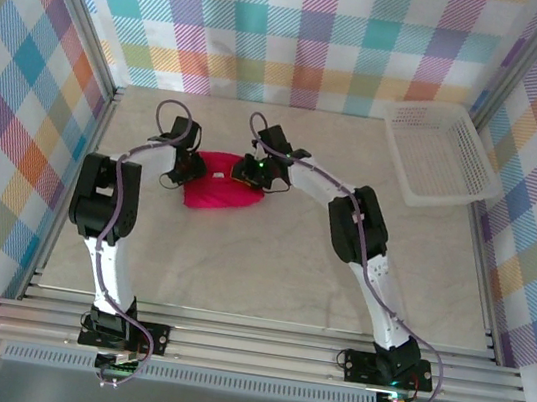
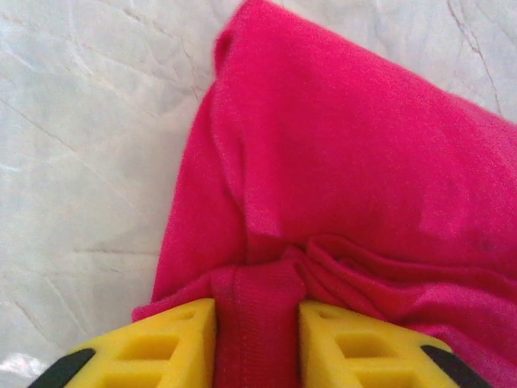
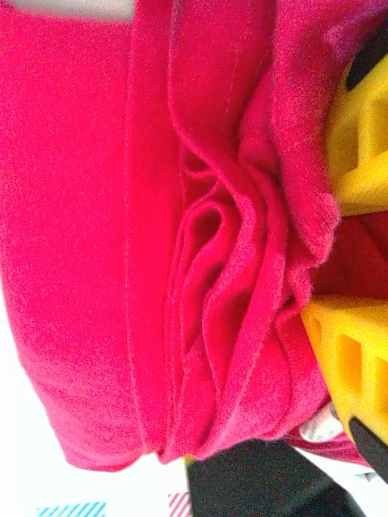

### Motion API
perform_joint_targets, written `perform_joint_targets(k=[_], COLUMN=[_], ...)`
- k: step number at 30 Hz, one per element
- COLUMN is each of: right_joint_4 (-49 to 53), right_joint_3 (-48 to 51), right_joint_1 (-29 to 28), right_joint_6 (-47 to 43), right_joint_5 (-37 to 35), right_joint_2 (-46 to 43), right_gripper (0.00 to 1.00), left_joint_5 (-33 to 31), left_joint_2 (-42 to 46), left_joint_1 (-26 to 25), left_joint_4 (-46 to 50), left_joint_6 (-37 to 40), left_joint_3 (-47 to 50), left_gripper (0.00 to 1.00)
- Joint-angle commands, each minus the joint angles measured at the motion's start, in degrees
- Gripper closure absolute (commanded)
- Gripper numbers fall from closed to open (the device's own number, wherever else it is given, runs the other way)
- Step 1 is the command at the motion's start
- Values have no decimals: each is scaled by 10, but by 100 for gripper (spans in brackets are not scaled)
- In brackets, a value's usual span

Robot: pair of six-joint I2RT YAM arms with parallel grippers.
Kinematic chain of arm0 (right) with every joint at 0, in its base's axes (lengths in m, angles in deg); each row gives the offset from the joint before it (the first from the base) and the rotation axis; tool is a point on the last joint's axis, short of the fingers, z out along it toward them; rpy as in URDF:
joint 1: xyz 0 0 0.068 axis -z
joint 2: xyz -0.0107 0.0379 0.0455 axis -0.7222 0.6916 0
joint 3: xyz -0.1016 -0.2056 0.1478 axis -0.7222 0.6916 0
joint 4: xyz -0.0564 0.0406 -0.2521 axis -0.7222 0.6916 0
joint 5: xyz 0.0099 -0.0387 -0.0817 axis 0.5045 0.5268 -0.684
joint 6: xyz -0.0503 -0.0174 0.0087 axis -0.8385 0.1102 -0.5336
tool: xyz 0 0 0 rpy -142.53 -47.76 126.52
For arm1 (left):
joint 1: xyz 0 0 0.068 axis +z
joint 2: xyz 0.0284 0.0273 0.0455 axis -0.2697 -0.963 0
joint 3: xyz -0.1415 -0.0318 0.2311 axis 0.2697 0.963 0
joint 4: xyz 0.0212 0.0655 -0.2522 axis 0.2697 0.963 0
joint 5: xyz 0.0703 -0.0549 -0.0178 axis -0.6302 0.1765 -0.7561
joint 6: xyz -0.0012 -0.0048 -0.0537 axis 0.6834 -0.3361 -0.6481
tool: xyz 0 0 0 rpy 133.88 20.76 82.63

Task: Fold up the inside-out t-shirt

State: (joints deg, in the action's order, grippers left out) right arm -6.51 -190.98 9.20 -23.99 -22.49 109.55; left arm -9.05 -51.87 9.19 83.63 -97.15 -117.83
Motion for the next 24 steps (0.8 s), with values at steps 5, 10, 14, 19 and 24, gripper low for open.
perform_joint_targets(k=[5, 10, 14, 19, 24], right_joint_4=[96, 126, 82, -18, -94], right_joint_3=[-110, -28, 138, 395, 602], right_joint_1=[-6, -1, 13, 63, 140], right_joint_6=[-14, -112, -197, -269, -329], right_joint_5=[-2, -76, -182, -346, -454], right_joint_2=[24, -127, -295, -496, -627], right_gripper=[69, 33, 7, 0, 0], left_joint_5=[-37, -56, -100, -148, -165], left_joint_2=[56, 186, 309, 403, 442], left_joint_1=[14, 1, -27, -37, -40], left_joint_4=[74, 63, 16, -69, -181], left_joint_6=[56, 86, 106, 138, 217], left_joint_3=[-50, -23, 70, 210, 354], left_gripper=[11, 0, 0, 0, 0])
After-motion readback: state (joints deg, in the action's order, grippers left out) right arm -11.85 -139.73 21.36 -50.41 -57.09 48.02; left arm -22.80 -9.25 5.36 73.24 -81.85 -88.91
